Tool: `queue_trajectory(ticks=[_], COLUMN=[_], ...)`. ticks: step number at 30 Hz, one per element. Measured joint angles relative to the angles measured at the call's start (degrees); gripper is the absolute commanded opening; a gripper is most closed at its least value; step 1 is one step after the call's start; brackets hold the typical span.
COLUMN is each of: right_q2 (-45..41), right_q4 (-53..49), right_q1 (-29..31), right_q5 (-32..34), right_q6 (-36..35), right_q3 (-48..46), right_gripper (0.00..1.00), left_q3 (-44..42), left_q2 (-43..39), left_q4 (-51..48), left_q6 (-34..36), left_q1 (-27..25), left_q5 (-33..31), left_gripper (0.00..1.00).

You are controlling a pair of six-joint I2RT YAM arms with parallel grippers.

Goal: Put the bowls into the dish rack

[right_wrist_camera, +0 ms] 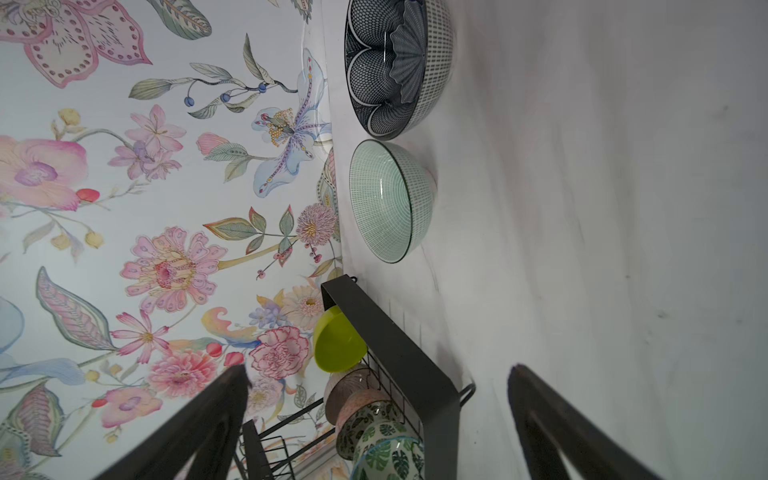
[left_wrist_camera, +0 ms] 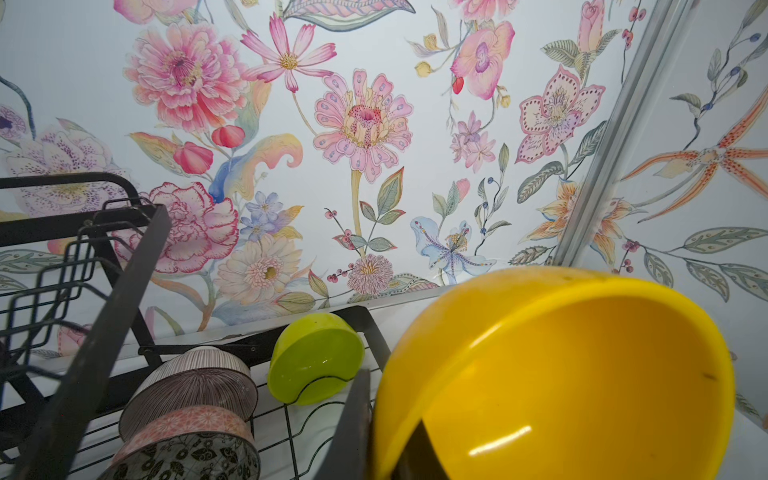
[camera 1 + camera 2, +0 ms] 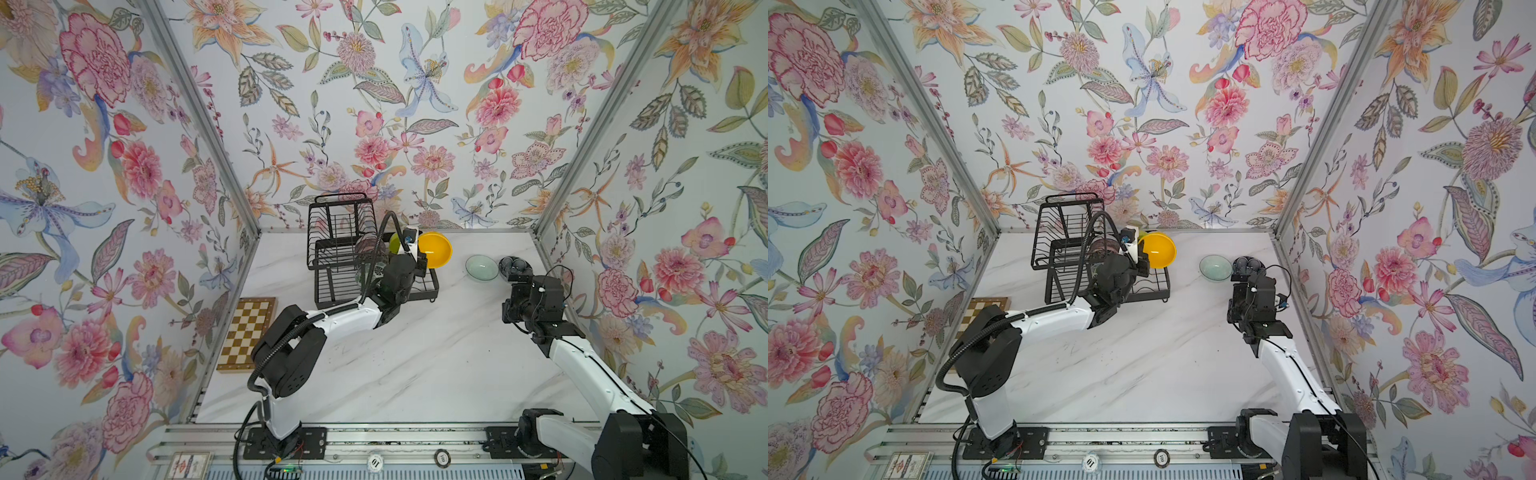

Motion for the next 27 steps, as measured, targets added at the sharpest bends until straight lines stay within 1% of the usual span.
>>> queue_trajectory(ticks=[5, 11, 19, 27], right_q2=[-0.6, 1.1, 5.6, 9.5], right_q4=[3.5, 10.6, 16.6, 22.6], right_q1=[3.8, 8.4, 14.6, 17.4], right_q5=[0.2, 0.5, 3.1, 7.3], right_q6=[9.4, 17.4, 22.5, 25.0], right_q3=[2.1, 5.4, 11.1, 12.1], right_gripper=[0.99, 0.99, 0.98, 0.99], left_q3=[3.1, 9.5, 12.6, 12.5], left_q2=[6.2, 12.1, 17.4, 18.5], left_q4=[5.9, 11.7, 16.3, 19.0], left_q6=[1.9, 2.7, 3.8, 3.8], left_q1=[-0.9, -0.9, -1.6, -2.7], left_q5=[-0.7, -0.4, -0.4, -0.7], left_gripper=[0.00, 0.00, 0.00, 0.00])
